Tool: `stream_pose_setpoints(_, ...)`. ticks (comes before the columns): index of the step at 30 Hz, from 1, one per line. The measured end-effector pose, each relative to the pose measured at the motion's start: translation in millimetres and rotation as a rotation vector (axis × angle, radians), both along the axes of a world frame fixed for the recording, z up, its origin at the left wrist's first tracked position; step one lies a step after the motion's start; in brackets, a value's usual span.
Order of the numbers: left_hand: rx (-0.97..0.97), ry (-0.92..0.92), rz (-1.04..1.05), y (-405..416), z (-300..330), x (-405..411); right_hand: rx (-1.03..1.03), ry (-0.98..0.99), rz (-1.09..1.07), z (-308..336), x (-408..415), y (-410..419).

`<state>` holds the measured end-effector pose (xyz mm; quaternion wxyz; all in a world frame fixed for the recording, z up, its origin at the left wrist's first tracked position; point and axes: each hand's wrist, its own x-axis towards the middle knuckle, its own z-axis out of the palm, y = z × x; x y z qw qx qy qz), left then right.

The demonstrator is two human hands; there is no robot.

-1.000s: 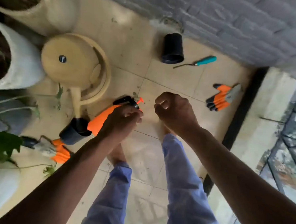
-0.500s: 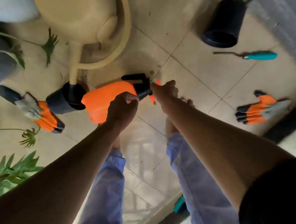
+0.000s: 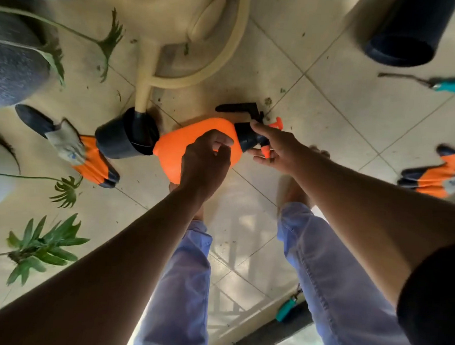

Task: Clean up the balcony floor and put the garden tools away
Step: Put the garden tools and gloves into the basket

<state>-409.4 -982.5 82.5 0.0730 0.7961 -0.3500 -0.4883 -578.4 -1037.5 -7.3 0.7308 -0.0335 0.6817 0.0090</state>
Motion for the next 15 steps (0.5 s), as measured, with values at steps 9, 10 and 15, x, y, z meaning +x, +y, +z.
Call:
stream_pose_setpoints(9,-0.413,-0.123,-0.202,-49.4,48.1,9.7,-0.391,-0.004,0.424,96.9,-22.3,-40.4)
stream_pose_setpoints(10,-0.464,-0.123,-0.236,-53.9,52.5,11.0,-0.462,0.003,0.497,108.7,-21.0,-47.4)
stream_pose_setpoints(15,-0.428,-0.025,-0.149,-73.7,84.5,22.2,-0.833,0.127,0.835,168.6,-3.8,-65.7)
